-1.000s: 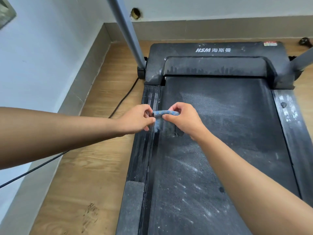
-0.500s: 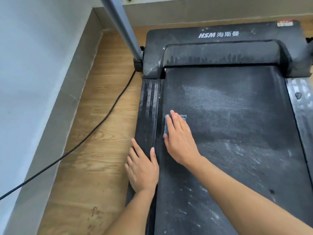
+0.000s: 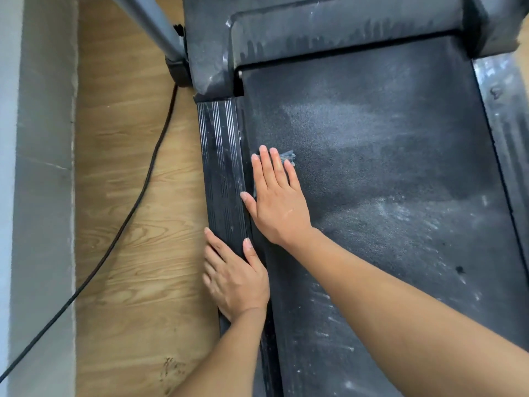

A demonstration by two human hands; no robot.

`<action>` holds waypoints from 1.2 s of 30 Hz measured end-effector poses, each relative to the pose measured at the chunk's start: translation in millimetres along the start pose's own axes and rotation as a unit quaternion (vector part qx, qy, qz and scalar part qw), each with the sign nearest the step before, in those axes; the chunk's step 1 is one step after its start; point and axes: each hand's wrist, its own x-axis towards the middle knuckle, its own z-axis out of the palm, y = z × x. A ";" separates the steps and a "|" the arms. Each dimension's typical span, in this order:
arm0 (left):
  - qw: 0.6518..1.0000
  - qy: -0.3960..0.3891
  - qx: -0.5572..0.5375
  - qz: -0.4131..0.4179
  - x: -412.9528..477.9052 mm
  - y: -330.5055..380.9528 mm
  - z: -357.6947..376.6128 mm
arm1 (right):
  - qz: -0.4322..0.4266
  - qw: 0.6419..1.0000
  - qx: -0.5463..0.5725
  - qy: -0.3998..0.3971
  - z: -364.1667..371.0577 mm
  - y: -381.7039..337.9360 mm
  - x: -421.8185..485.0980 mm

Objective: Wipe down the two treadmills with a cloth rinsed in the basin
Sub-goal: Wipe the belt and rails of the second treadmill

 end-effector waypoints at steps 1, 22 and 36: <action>1.000 -0.006 -0.006 -0.001 0.9 0.7 -0.3 | 0.003 1.000 -0.002 -0.002 -0.5 -1.0 0.9; 0.998 0.023 -0.048 0.027 4.9 -8.7 6.3 | 0.012 0.986 0.165 -0.035 -49.0 10.9 -114.9; 0.998 0.023 0.005 0.064 1.3 -12.7 -0.9 | 0.049 0.968 0.218 -0.114 -69.4 19.1 -89.1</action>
